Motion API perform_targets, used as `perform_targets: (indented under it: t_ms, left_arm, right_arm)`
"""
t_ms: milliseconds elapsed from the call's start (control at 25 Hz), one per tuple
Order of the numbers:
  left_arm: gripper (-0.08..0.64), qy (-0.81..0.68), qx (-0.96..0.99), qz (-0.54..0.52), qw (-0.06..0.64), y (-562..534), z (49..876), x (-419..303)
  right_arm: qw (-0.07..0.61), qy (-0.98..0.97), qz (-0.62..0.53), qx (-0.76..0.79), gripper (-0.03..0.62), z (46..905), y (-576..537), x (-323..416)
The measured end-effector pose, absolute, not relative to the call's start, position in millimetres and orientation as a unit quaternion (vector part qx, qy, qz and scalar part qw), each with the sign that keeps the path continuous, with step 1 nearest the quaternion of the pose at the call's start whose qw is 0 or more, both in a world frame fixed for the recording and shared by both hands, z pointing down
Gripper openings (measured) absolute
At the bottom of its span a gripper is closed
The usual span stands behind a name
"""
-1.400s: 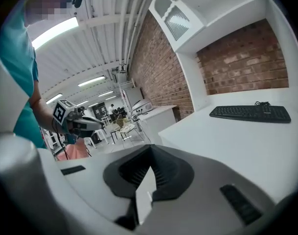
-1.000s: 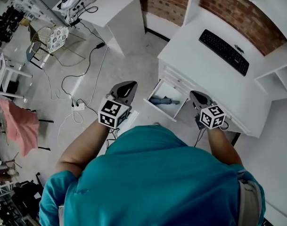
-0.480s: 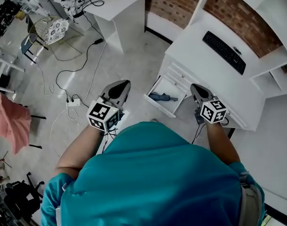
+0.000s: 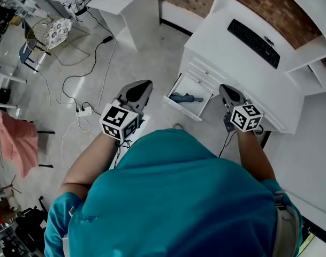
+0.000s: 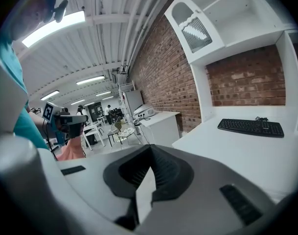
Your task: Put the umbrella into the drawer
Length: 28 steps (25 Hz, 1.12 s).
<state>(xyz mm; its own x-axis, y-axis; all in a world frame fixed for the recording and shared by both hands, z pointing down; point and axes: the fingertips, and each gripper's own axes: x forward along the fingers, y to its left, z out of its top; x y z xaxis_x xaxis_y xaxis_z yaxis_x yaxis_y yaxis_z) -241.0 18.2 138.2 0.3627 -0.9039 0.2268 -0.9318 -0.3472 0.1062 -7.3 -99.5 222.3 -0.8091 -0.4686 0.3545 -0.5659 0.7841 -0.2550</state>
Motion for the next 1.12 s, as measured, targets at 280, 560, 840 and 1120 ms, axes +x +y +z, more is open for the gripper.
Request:
perform_targets:
  t_ms: [280,560,840,1120]
  left_arm:
    - [0.015,-0.557,0.819,0.074,0.112,16,142,-242]
    - [0.014,-0.555,0.817,0.084,0.127,17,149,-246]
    - [0.015,-0.551,0.82,0.085,0.127,15,148,-246]
    - [0.015,-0.549,0.823,0.084,0.117,12,147,-243]
  right_arm:
    - [0.14,-0.93,0.185,0.285,0.021,230,-101,-5]
    - [0.145,-0.929,0.183,0.286,0.021,231,-101,-5]
    - [0.146,-0.93,0.179,0.286,0.021,229,-101,-5]
    - [0.145,-0.93,0.18,0.287,0.021,229,-104,-2]
